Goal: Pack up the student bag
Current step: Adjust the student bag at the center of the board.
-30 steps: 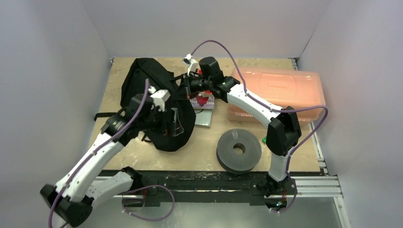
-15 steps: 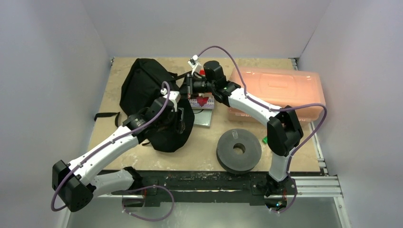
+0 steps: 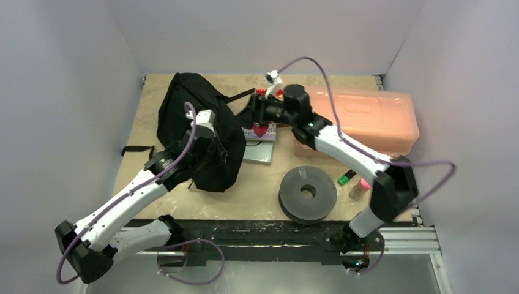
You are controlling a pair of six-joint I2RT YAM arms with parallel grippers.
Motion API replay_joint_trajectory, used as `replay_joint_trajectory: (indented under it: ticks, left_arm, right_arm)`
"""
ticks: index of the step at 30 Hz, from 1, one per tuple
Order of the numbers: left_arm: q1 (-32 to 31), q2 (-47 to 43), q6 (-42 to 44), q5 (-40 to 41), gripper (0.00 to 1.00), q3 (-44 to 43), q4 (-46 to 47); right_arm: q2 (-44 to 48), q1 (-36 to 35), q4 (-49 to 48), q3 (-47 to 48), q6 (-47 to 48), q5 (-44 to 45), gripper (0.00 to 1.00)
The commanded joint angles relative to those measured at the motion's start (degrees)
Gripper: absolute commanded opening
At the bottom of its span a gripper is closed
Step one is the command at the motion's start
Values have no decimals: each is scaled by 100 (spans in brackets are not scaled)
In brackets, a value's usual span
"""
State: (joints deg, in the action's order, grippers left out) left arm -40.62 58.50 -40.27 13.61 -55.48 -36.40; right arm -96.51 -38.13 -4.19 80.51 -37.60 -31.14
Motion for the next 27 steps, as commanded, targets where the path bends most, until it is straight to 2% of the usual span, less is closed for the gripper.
replay_joint_trajectory:
  ticks: [1, 2, 5, 8, 11, 13, 16, 19, 25, 26, 27]
  left_arm:
    - [14, -682, -1349, 935, 0, -692, -69]
    - [17, -738, -1501, 1024, 0, -819, -190]
    - [16, -787, -1855, 1303, 0, -1257, -498]
    - [111, -804, -2097, 1492, 0, -1564, -456]
    - [268, -818, -2196, 1465, 0, -1892, -372]
    - [346, -813, -2316, 1376, 0, -2112, -436]
    - [418, -850, -2379, 1362, 0, -2349, -561]
    - [478, -920, -2357, 1448, 0, -2476, -690]
    - [771, -1065, -2428, 938, 0, -2546, -734]
    - [812, -1070, -2420, 831, 0, -2554, -701]
    - [859, -1065, -2411, 737, 0, -2588, -701]
  right_arm:
    - [1918, -1, -1345, -2001, 710, 2250, 82]
    - [2206, -6, -1788, -2441, 607, 2294, 89]
    - [2614, -236, -2686, -3178, 214, 2082, 90]
    - [2822, -1036, -3307, -3707, 382, 2143, 91]
    - [2971, -1761, -3599, -4109, 477, 2741, 91]
    - [2823, -1940, -3439, -3961, 889, 2798, 98]
    - [2589, -2229, -3237, -3724, 1537, 3084, 99]
    - [2439, -2251, -3525, -3624, 1782, 2893, 99]
    - [1728, -2251, -4092, -2972, 1631, 2463, 94]
    - [1606, -2251, -4174, -2861, 1521, 2439, 92]
    - [1475, -2253, -4206, -2744, 1372, 2430, 85]
